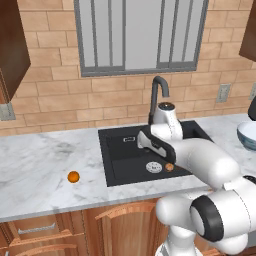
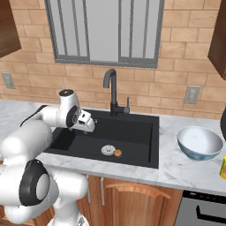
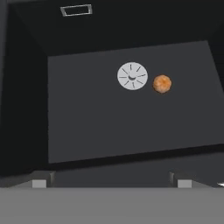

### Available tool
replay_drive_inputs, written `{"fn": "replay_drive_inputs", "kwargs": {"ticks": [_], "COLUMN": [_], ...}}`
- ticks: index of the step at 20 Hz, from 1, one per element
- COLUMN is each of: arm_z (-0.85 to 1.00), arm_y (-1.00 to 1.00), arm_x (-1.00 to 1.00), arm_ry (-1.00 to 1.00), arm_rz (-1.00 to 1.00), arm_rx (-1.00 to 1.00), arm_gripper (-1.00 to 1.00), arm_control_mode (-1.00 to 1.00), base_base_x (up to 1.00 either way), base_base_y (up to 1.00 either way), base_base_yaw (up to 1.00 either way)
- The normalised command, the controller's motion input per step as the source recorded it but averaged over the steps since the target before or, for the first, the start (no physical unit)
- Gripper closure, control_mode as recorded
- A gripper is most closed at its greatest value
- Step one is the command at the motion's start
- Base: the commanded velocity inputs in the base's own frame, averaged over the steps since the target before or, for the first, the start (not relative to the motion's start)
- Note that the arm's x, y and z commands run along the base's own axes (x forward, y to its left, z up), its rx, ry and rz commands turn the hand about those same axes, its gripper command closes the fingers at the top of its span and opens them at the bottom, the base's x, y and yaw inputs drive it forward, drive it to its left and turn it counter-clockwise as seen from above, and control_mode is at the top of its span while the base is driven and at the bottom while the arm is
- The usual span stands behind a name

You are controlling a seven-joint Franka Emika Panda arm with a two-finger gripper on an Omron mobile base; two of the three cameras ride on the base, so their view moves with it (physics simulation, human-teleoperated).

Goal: Remove the tangerine and tangerine from the sink. Then move the bowl and cup from the counter to the sink for washing.

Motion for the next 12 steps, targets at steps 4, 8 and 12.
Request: {"fn": "replay_drive_inputs", "kwargs": {"ticks": [4,8,12], "arm_z": [-0.02,-0.04,-0.07], "arm_y": [-0.32,-0.29,-0.27], "arm_x": [0.06,0.05,0.12], "arm_ry": [-0.01,0.0,0.0], "arm_rz": [0.0,0.0,0.0], "arm_rx": [0.0,0.0,0.0], "arm_gripper": [-1.0,-1.0,-1.0], "arm_control_mode": [-1.0,-1.0,-1.0], "base_base_x": [0.0,0.0,0.0], "base_base_y": [0.0,0.0,0.0], "base_base_yaw": [0.0,0.0,0.0]}}
